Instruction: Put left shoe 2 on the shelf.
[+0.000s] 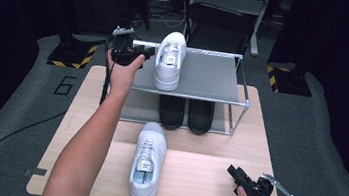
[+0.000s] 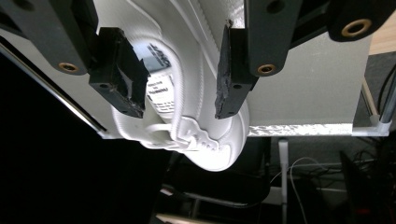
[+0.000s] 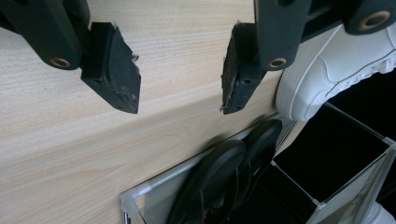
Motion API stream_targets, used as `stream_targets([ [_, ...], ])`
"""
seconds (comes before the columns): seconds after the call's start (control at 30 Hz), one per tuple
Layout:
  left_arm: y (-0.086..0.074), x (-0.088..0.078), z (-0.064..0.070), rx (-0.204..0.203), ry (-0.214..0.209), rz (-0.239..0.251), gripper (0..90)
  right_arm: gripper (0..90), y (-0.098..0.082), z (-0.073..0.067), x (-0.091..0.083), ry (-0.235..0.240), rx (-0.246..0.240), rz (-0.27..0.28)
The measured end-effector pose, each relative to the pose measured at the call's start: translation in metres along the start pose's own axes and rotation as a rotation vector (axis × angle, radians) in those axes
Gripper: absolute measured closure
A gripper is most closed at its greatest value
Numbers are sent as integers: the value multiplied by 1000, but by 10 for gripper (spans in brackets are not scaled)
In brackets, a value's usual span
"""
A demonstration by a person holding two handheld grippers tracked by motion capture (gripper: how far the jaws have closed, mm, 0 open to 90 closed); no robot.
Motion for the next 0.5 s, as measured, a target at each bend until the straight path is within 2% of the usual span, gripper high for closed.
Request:
stream_targets([
  [0.1, -5, -14, 2, 3, -41, 10, 547, 466, 0, -1, 0, 1, -11, -2],
  [0.33, -27, -44, 1, 50, -56, 25, 533, 463, -2, -6, 3, 4, -30, -11],
  [0.4, -36, -51, -1, 54, -79, 26, 526, 462, -3, -8, 4, 3, -38, -16],
  [0.5, -47, -59, -2, 52, -88, 32, 524, 462, -4, -12, 6, 7, -54, -19],
])
Point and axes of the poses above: each handheld gripper's, and its own axes: x roughly forward along the jaws, y roughly out of its top, z roughly to its right, the point moved 5 cm from there along x, roughly forward along the jaws, and after that the axes turned 5 degrees about -x, right-handed, at the moved point
